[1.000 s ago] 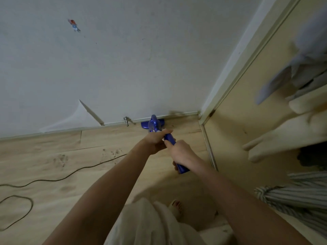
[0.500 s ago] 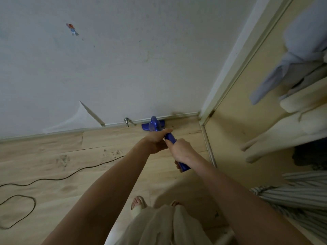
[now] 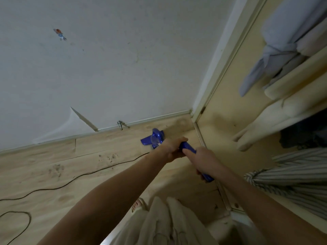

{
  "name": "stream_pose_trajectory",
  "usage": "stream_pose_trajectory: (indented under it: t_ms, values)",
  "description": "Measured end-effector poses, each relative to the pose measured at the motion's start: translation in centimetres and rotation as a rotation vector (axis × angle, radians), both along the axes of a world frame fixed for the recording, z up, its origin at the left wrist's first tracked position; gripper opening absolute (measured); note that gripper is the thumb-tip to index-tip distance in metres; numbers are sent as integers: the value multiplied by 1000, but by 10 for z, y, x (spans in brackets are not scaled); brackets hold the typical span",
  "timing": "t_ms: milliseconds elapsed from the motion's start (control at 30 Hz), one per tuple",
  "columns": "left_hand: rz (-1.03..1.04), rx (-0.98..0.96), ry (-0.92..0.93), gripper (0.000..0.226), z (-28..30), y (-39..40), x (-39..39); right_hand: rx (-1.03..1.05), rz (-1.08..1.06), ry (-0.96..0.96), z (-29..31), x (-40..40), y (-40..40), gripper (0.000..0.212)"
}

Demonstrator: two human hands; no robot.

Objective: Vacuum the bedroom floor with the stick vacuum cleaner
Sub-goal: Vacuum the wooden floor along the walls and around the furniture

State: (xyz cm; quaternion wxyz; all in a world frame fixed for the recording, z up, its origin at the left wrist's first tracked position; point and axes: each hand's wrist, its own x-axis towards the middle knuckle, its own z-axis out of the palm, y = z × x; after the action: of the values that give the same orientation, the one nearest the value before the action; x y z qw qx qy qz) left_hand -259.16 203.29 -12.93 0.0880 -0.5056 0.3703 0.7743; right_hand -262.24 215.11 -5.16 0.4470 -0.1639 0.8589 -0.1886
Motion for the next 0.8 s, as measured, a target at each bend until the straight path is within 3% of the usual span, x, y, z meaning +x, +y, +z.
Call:
stream_pose_trajectory:
  t_ms: [233,367,567,800]
  values:
    - [-249,4,-38,25,-6,0,14,-79,-231,-116,-1,36,10,32]
    - [-273,-53,-52,35,-3,-27,20,-115,-267,-115,-27,45,-14,44]
    - [-188,-52,-40,24,-3,-45,18,-178,-314,-98,-48,50,-39,35]
    - [-172,-11,-52,25,-4,-16,7,-124,-299,-96,-30,35,-4,39]
